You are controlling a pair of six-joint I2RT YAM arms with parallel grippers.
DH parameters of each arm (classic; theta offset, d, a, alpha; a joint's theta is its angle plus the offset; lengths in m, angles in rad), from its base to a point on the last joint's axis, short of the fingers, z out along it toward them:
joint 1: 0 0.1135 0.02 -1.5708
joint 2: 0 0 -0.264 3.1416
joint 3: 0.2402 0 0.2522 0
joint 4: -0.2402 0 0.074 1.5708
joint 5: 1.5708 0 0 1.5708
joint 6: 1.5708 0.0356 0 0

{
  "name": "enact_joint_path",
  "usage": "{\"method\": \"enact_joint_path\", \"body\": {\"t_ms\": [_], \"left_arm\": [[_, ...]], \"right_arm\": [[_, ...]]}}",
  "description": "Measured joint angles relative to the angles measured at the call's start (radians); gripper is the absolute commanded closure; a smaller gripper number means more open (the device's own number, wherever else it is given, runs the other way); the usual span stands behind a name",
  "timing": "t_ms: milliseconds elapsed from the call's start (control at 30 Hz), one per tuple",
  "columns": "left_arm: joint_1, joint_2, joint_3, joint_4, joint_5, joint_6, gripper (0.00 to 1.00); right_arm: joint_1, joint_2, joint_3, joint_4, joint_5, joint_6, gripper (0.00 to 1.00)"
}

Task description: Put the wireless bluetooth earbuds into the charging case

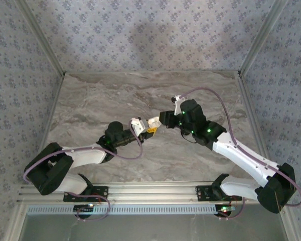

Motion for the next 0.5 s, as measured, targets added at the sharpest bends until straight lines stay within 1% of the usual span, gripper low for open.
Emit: {"method": "enact_joint_path", "body": {"t_ms": [500], "left_arm": [[0.0, 0.0, 0.0, 0.003, -0.003, 0.0, 0.87]], "right_arm": [[0.007, 0.0, -0.021, 0.012, 0.008, -0.001, 0.74]]}}
